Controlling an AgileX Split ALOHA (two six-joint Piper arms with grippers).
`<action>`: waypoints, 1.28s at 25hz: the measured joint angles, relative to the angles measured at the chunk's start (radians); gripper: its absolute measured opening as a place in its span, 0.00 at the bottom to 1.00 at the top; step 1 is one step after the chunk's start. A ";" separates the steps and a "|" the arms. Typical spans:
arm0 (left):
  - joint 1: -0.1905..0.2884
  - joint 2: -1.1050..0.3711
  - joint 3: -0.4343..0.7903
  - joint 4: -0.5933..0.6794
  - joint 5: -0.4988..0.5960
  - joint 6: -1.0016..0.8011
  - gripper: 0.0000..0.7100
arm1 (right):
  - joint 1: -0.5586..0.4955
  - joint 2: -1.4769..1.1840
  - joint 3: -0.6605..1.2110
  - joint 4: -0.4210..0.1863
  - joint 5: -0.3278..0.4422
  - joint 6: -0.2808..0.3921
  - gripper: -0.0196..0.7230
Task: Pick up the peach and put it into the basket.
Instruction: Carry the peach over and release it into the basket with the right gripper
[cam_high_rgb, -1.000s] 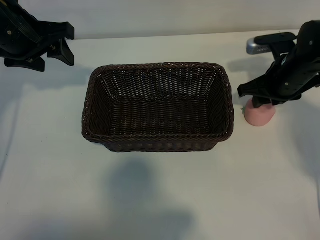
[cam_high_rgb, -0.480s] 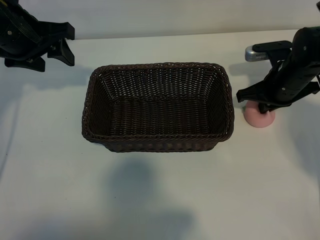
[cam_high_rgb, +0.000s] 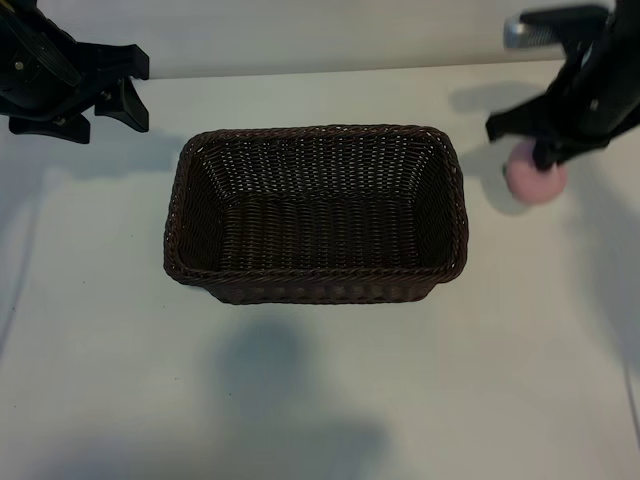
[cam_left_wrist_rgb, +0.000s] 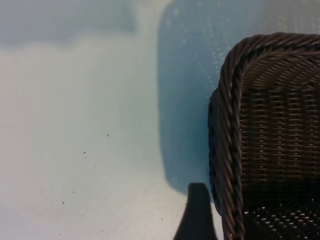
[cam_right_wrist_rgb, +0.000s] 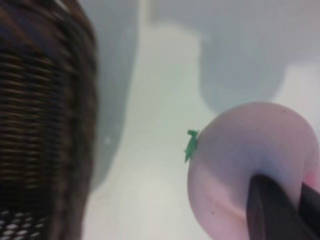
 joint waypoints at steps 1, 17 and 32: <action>0.000 0.000 0.000 0.000 0.000 0.000 0.84 | 0.000 -0.010 -0.026 0.002 0.023 0.000 0.08; 0.000 0.000 0.000 0.000 0.001 0.000 0.84 | 0.278 -0.027 -0.138 0.164 0.073 -0.002 0.08; 0.000 0.000 0.000 -0.001 0.001 0.000 0.84 | 0.387 0.198 -0.139 0.174 -0.140 -0.034 0.11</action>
